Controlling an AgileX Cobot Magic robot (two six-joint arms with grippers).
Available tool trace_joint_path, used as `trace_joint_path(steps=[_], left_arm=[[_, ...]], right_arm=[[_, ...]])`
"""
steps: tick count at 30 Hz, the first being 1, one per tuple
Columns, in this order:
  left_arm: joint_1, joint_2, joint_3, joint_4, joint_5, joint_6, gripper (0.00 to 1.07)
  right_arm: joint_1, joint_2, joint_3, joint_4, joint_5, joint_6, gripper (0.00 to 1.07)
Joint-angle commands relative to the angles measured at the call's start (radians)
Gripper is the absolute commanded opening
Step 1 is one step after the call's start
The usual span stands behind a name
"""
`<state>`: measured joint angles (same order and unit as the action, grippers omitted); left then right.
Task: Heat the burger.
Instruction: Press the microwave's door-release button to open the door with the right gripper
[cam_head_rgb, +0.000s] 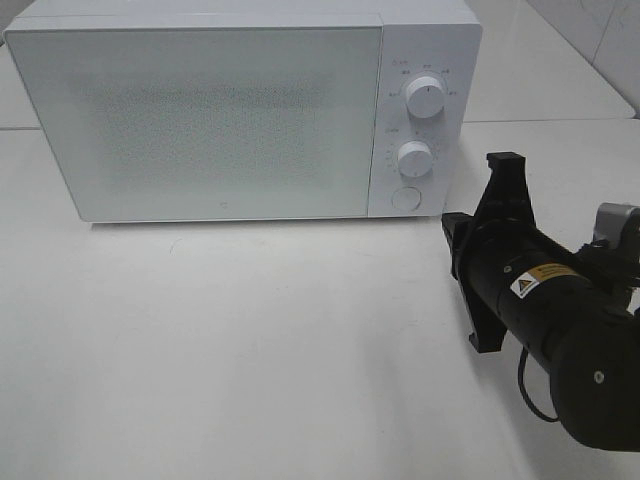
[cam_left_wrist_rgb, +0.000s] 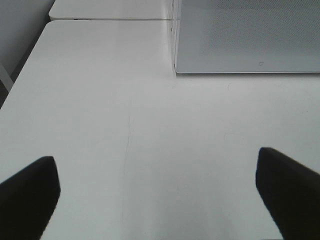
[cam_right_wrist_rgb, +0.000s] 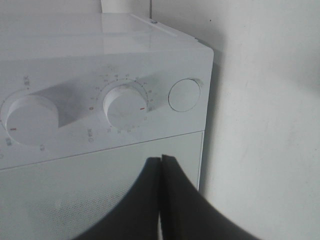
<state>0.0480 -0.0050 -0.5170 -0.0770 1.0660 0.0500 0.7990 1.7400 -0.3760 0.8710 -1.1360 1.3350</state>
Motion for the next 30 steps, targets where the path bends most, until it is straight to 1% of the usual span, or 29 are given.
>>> trace_joint_path(steps=[1,3,6,11,18,25,26,30], left_arm=[[0.002,-0.019,0.001,-0.002,0.004,-0.005,1.0],[0.002,-0.019,0.001,-0.002,0.004,-0.005,1.0],[0.002,-0.019,0.001,-0.002,0.004,-0.005,1.0],[0.002,-0.019,0.001,-0.002,0.004,-0.005,1.0],[0.002,-0.019,0.001,-0.002,0.004,-0.005,1.0],[0.002,-0.019,0.001,-0.002,0.004,-0.005,1.0],[0.002,-0.019,0.001,-0.002,0.004,-0.005,1.0],[0.002,-0.019,0.001,-0.002,0.004,-0.005,1.0]], right_arm=[[0.007,-0.003,-0.009,0.023,0.004,0.026,0.0],[0.007,-0.003,-0.009,0.056,0.005,0.027,0.0],[0.007,-0.003,-0.012,0.065,0.005,0.024,0.0],[0.004,0.023,-0.062,0.093,0.005,-0.008,0.0],[0.004,0.092,-0.111,0.095,0.005,0.041,0.0],[0.004,0.148,-0.157,0.099,0.006,0.039,0.0],[0.004,0.169,-0.178,0.099,0.009,0.039,0.0],[-0.027,0.217,-0.223,0.071,0.03,0.039,0.0]])
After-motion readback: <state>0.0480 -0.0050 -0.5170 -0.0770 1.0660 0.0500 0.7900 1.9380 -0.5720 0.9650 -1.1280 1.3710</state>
